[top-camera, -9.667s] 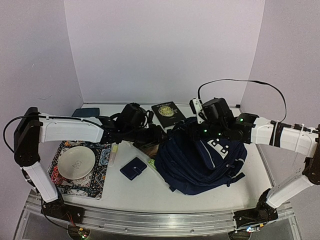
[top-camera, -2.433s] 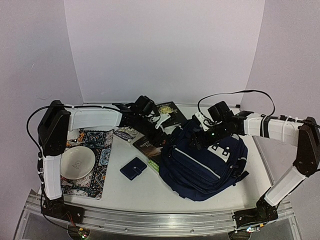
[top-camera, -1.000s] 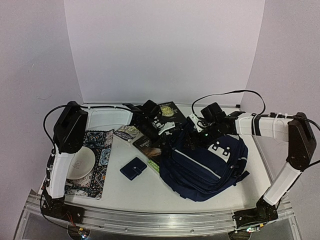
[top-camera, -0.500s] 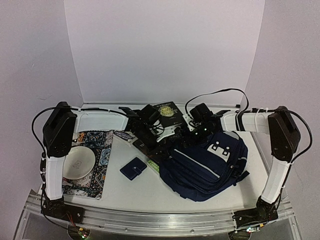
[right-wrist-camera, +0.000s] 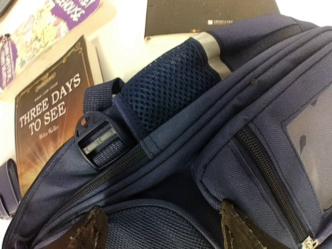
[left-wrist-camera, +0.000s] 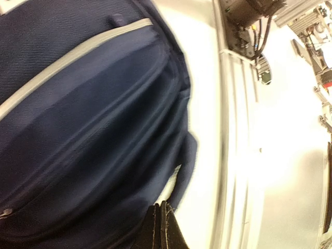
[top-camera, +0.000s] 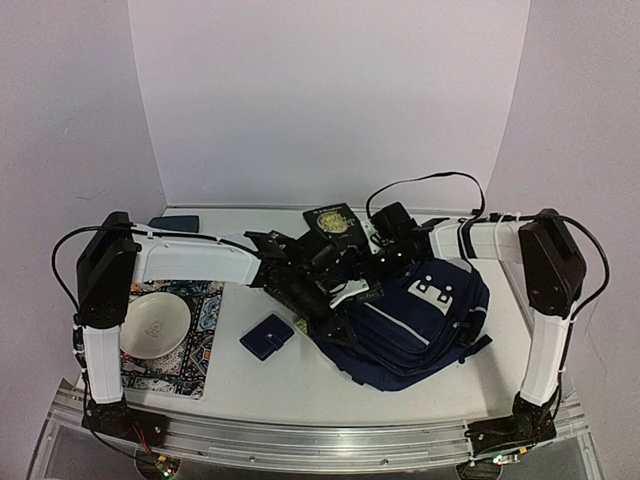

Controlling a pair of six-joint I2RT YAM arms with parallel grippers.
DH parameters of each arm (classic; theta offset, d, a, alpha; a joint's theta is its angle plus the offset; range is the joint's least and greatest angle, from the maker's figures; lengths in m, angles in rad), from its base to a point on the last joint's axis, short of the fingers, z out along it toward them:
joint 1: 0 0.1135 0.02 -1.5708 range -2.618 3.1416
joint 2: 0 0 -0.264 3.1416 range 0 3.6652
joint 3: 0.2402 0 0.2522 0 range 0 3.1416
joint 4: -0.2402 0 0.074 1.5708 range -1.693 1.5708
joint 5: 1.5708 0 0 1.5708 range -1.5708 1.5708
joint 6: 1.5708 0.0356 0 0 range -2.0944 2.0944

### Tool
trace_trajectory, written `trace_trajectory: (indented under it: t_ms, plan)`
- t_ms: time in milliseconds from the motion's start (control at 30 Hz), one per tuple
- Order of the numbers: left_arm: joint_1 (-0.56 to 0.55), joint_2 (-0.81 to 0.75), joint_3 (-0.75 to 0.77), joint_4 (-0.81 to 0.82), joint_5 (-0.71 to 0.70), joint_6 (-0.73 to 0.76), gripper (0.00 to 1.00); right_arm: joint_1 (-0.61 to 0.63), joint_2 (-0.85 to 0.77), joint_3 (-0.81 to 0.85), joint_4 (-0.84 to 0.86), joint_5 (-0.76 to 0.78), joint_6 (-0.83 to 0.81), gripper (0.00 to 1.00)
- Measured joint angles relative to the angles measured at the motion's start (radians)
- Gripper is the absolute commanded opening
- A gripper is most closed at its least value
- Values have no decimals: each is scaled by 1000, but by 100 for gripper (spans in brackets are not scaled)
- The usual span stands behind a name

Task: Pack the student bag
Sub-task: Zip the upper front pocket of the bag in the student bag, then hold the upper front pocket of the student bag.

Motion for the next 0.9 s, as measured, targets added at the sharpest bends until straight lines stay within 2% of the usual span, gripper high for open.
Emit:
trace_trajectory:
  t_ms: [167, 200, 367, 500, 700, 900]
  plan:
    - [-1, -50, -50, 27, -172, -97, 40, 0, -7, -13, 15, -8, -1, 77]
    - [4, -63, -57, 27, -204, -102, 42, 0, -18, -28, 27, -11, -1, 78]
    - [43, -121, -62, 36, -351, -116, 44, 0, -133, -127, 37, -38, -5, 81]
    - [92, -122, -55, 41, -382, -98, 44, 1, -268, -215, 37, -80, -22, 86]
    - [154, -122, -55, 64, -336, -73, 45, 71, -428, -338, 36, -85, -100, 91]
    - [167, -120, -62, 105, -245, -46, 46, 183, -442, -416, 24, -20, -180, 90]
